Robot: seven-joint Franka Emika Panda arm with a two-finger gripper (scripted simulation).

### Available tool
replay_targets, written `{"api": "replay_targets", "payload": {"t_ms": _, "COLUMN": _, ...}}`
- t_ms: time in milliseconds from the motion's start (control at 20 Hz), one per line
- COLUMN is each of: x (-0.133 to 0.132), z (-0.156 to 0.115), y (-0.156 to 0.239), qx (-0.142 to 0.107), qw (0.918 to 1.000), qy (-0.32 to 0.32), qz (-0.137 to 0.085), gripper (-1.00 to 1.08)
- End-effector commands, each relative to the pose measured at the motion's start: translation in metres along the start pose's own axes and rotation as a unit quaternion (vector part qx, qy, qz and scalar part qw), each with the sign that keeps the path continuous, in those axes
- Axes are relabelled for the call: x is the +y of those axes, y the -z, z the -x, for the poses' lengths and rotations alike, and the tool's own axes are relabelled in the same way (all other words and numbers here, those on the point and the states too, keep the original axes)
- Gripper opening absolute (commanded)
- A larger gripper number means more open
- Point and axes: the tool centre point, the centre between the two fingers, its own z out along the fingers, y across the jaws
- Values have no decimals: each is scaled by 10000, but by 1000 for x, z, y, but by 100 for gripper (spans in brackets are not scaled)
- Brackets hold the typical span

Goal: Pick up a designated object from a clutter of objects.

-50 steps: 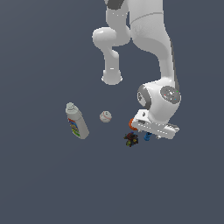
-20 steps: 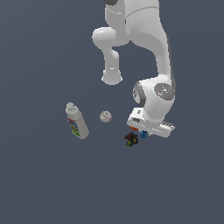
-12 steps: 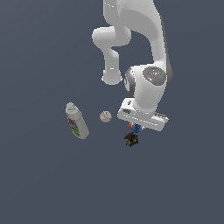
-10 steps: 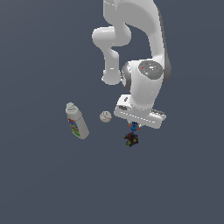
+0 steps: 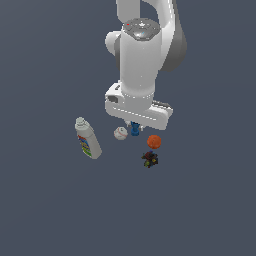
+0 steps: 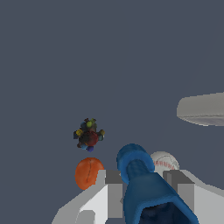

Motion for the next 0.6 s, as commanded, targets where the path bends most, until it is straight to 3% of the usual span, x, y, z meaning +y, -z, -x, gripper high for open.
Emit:
{"api": "replay_targets", "payload": {"t_ms": 0, "x": 19, "z": -7, "y": 25, "qx": -4, "qw": 10000, "qy": 3, "qz": -1, "gripper": -100}}
{"api": "replay_targets", "payload": {"t_ms": 550, "x": 89, "z": -37, "y": 118, "qx": 1, "qw": 10000, "qy": 3, "qz": 7, "gripper": -100}}
